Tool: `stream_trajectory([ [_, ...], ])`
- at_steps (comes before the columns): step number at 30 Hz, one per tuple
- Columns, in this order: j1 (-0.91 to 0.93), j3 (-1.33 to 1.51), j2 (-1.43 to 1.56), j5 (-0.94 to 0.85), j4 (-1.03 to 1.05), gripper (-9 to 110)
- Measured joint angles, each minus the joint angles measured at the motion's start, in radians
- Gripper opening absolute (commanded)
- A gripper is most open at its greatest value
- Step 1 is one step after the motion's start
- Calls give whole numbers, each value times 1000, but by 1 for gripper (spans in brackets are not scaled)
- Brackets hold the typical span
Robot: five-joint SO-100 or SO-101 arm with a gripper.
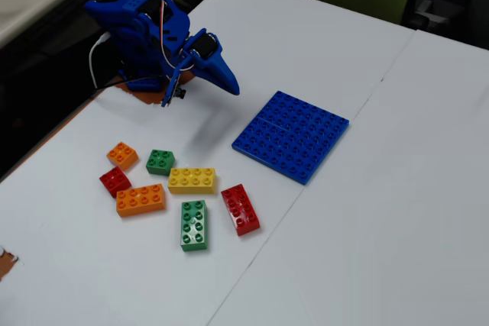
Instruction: Pick up the 2x4 green block and go up the 8x8 blue block.
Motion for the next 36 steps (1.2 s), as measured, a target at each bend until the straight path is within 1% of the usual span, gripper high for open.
stream_trajectory([
  [4, 0, 0, 0, 0, 0, 0],
  [5, 0, 0, 0, 0, 0, 4],
  [6, 0, 0, 0, 0, 0, 5],
  [8, -2, 0, 0, -2, 0, 0],
  [17, -8, 0, 0, -25, 0, 0],
  [19, -17, 0, 0, -123, 3, 0],
  [22, -23, 0, 0, -364, 18, 0],
  [26, -23, 0, 0, -808, 64, 0],
  [28, -29, 0, 0, -986, 83, 0],
  [32, -23, -67, -23, -1167, 146, 0],
  [34, -2, -176, -172, -1267, 227, 0],
  [36, 31, -353, -333, -1370, 339, 0],
])
